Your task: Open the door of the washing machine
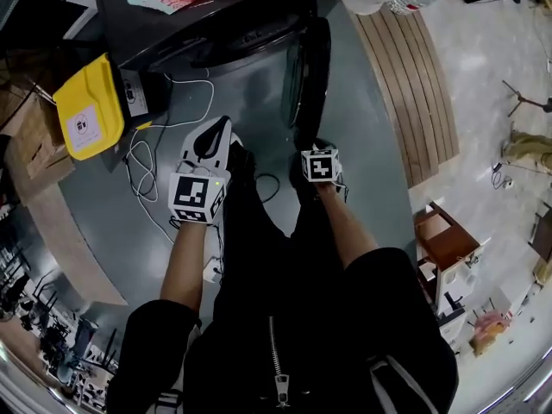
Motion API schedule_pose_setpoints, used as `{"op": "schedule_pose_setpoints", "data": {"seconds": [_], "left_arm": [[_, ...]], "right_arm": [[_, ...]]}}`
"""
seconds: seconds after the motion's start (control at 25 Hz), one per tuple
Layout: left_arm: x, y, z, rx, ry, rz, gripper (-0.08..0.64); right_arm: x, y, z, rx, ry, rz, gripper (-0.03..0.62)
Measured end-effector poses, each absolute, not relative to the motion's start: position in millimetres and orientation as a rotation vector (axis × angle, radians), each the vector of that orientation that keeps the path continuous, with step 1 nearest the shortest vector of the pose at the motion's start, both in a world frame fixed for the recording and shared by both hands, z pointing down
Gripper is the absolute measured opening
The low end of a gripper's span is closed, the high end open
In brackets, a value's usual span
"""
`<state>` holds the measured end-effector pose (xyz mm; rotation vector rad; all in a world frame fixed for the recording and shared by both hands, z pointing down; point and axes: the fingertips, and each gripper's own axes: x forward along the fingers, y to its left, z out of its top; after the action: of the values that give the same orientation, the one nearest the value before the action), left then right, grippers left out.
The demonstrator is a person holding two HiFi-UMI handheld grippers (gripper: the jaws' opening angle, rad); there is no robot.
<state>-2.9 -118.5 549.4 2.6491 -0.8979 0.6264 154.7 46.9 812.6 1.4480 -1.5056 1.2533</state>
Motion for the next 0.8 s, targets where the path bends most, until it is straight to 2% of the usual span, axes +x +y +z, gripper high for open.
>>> {"op": "schedule_pose_setpoints", "data": {"seconds": [0.36,0.8], "left_arm": [[88.2,-93.8,546.6,2.688,-0.822,0.653,0.002],[150.6,-97.8,538.8,2.688,-0.903,0.667,0.002]], "right_arm": [[285.0,79.0,806.7,1.466,-1.503,1.149,0.067],[436.4,66.0,802.0,1.393,-1.498,0.890,0.071]]}}
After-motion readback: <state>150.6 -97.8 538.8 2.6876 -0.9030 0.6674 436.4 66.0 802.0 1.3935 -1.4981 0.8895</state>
